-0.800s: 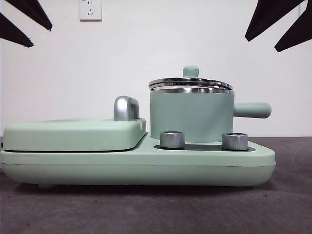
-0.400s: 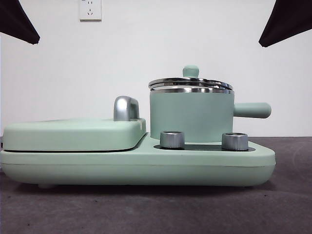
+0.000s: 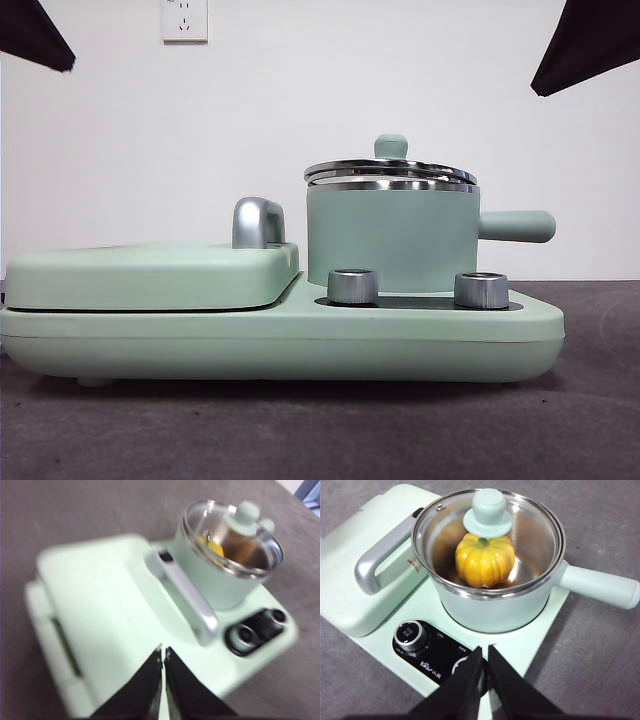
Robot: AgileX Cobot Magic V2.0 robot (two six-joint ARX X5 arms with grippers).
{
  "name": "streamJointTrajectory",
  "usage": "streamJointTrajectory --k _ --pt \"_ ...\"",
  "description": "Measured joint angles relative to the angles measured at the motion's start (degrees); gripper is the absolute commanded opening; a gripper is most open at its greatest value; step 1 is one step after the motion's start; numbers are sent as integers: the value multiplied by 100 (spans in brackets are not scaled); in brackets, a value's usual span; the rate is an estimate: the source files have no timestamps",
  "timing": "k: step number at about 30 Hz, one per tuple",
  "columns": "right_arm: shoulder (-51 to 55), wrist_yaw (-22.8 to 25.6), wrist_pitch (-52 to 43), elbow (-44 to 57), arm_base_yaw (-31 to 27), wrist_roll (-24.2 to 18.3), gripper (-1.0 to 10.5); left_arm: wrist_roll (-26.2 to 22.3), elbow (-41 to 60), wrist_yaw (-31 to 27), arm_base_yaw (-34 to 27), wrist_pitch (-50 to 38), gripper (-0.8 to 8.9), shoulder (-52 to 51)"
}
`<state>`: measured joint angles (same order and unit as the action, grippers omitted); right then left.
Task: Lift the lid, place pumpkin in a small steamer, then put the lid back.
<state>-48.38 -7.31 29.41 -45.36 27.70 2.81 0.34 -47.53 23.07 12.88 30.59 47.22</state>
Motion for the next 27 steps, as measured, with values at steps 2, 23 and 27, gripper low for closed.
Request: streamJointTrajectory --k 2,23,27 --pt "0 0 2 0 0 0 15 -186 501 -256 -63 -605 7 -426" --pt "2 0 2 0 0 0 14 450 4566 -2439 -778 -2197 7 -4579" --pt "4 -2 -2 0 0 0 15 498 4566 -2433 -778 -2013 7 -4699"
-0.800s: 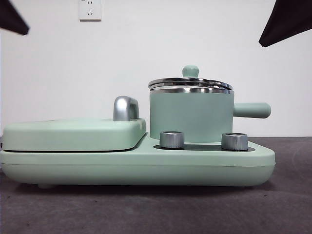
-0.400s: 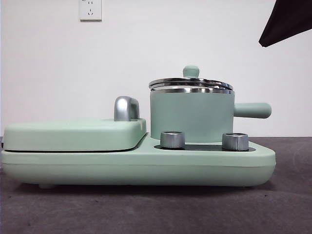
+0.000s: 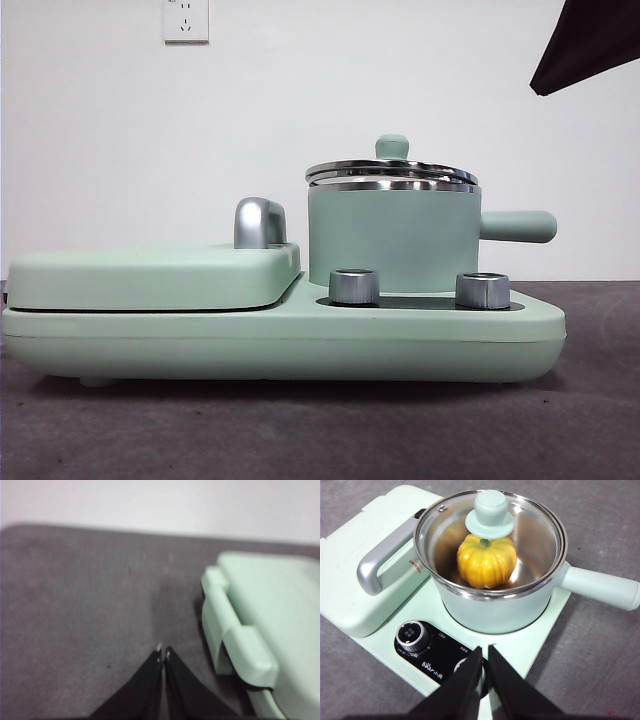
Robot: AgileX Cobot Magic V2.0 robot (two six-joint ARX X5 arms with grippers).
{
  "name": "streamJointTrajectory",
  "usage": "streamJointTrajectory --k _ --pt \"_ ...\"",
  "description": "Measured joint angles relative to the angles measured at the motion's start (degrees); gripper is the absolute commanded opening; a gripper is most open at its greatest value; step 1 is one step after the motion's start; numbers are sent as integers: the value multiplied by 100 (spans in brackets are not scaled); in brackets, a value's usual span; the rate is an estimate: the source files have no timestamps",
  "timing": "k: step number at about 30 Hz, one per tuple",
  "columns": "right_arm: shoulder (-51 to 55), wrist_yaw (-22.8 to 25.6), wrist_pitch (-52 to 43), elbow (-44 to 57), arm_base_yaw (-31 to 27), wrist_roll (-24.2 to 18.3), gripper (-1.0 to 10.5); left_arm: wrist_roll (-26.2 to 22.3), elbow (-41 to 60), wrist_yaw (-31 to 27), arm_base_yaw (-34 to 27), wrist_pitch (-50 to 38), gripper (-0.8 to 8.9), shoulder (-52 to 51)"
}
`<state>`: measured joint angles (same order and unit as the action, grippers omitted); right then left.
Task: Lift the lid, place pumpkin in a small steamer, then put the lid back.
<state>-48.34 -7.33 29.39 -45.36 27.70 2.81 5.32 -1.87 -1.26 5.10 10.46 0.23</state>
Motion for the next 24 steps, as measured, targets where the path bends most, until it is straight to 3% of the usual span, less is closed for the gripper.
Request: streamJointTrajectory --k 15,18,24 --pt "2 2 -4 0 0 -2 14 9 2 4 2 4 7 4" --pt "61 142 -15 11 -35 -221 14 9 0 4 2 4 7 4" --pt "1272 157 -1749 1478 -595 -686 15 9 2 4 2 4 7 4"
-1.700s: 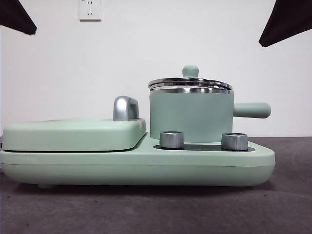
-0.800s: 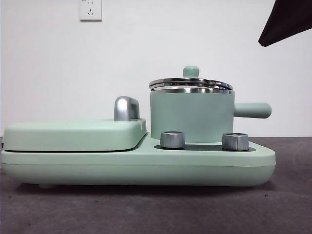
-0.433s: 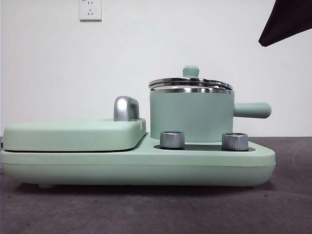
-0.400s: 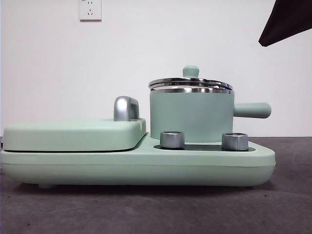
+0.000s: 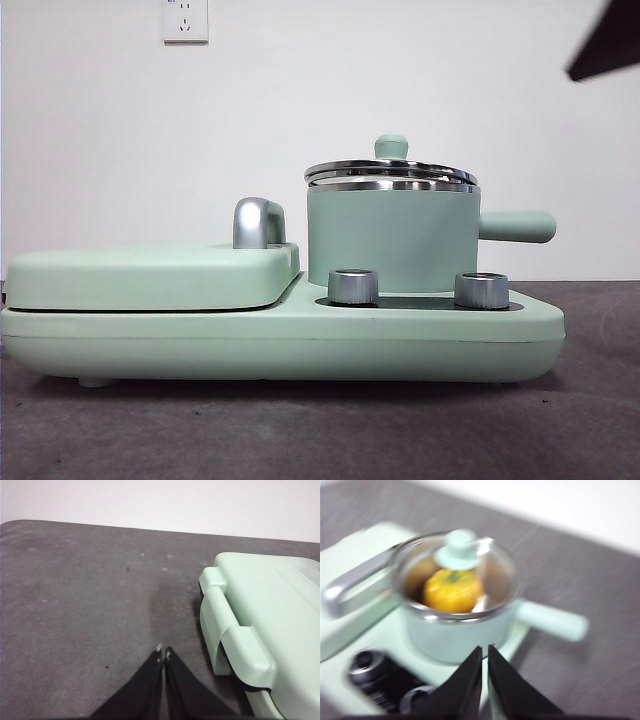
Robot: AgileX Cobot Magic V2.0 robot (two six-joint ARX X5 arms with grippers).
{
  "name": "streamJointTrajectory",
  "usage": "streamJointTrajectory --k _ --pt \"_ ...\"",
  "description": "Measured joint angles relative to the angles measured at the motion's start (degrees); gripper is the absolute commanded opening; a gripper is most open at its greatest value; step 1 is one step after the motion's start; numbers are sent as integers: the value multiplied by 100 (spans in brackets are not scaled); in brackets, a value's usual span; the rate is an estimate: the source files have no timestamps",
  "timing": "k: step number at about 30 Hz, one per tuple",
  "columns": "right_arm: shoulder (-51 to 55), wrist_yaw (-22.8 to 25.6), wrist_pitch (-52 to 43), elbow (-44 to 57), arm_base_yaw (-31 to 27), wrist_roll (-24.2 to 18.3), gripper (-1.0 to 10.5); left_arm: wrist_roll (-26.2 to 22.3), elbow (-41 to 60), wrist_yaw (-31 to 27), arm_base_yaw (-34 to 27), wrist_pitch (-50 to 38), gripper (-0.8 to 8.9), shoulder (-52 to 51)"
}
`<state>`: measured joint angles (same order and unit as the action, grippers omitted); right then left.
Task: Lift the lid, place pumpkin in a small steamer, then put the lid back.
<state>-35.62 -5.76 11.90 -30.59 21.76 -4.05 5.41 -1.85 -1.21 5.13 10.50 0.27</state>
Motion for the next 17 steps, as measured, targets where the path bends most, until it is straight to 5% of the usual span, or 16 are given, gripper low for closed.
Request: streamJointTrajectory --k 6,17 --pt "1886 343 -1716 2190 -848 -83 15 0 0 0 0 0 7 0" --pt "3550 769 -1176 2966 -1582 4 15 0 0 -2 0 0 7 0"
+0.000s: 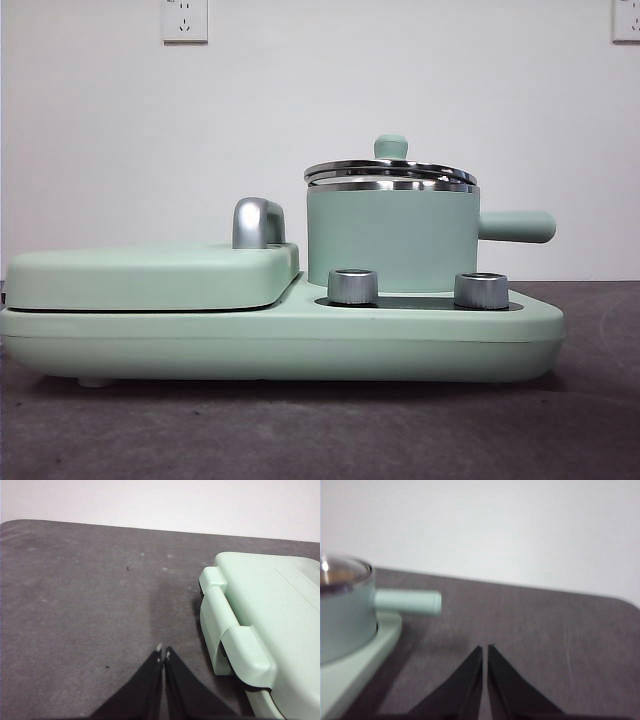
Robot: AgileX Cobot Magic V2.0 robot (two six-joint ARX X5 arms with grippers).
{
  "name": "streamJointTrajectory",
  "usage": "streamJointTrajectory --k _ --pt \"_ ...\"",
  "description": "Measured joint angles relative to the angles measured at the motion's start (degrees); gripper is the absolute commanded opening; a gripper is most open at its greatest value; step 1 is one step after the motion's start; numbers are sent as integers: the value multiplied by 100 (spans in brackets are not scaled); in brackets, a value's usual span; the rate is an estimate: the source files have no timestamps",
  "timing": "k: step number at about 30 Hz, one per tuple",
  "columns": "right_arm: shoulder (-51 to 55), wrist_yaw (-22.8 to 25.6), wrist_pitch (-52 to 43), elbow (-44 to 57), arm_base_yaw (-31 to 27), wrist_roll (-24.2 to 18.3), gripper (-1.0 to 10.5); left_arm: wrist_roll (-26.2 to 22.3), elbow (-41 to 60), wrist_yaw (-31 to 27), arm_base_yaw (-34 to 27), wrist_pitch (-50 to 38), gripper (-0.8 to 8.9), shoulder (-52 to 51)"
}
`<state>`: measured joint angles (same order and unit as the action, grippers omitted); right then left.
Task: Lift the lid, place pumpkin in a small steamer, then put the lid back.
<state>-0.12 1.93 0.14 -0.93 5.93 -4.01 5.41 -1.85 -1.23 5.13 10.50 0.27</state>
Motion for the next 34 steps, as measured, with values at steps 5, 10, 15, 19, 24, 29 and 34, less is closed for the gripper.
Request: streamJointTrajectory --k 5,10,15,19,24,29,34 --pt "-9 -42 129 0 -2 4 14 0 0 2 0 0 7 0" --pt "-11 -39 98 0 -2 42 15 0 0 0 0 0 7 0" --pt "-11 -39 -26 0 -2 44 15 0 -2 2 0 0 7 0" --pt "-11 -39 -61 0 -2 44 14 0 -2 2 0 0 7 0" --pt "-11 -39 -61 0 -2 42 14 0 0 2 0 0 7 0" --pt "-11 -39 -61 0 -2 44 15 2 -2 2 0 0 7 0" --pt "-11 -39 -61 0 -2 44 15 0 0 2 0 0 7 0"
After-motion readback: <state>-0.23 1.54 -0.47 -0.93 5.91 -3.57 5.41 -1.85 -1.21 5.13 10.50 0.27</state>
